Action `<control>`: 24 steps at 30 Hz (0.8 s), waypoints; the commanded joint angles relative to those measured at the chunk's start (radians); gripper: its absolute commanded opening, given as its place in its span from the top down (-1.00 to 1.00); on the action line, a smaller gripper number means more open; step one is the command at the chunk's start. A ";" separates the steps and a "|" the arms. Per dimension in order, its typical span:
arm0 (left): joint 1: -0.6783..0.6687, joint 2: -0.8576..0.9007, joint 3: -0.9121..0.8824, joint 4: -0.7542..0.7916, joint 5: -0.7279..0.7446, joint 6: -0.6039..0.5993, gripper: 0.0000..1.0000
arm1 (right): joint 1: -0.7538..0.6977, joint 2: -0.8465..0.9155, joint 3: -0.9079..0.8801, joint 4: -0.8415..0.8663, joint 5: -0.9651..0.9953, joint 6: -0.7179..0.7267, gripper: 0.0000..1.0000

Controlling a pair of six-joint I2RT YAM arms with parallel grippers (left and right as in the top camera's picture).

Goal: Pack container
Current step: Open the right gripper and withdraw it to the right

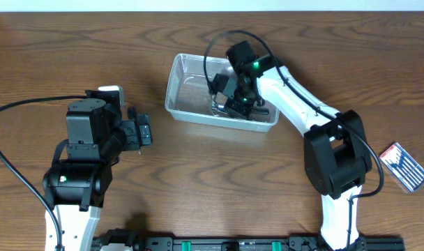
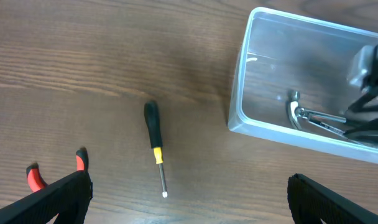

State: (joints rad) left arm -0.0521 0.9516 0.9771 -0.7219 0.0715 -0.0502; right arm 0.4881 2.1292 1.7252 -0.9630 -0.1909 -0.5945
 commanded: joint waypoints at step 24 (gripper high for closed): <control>0.006 -0.008 0.024 0.000 -0.001 0.013 -0.97 | -0.789 -0.512 0.488 -0.735 0.081 0.682 -0.99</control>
State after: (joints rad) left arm -0.0521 0.9516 0.9771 -0.7216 0.0715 -0.0502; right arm -0.2607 1.7088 2.2486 -1.6924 -0.0402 0.0502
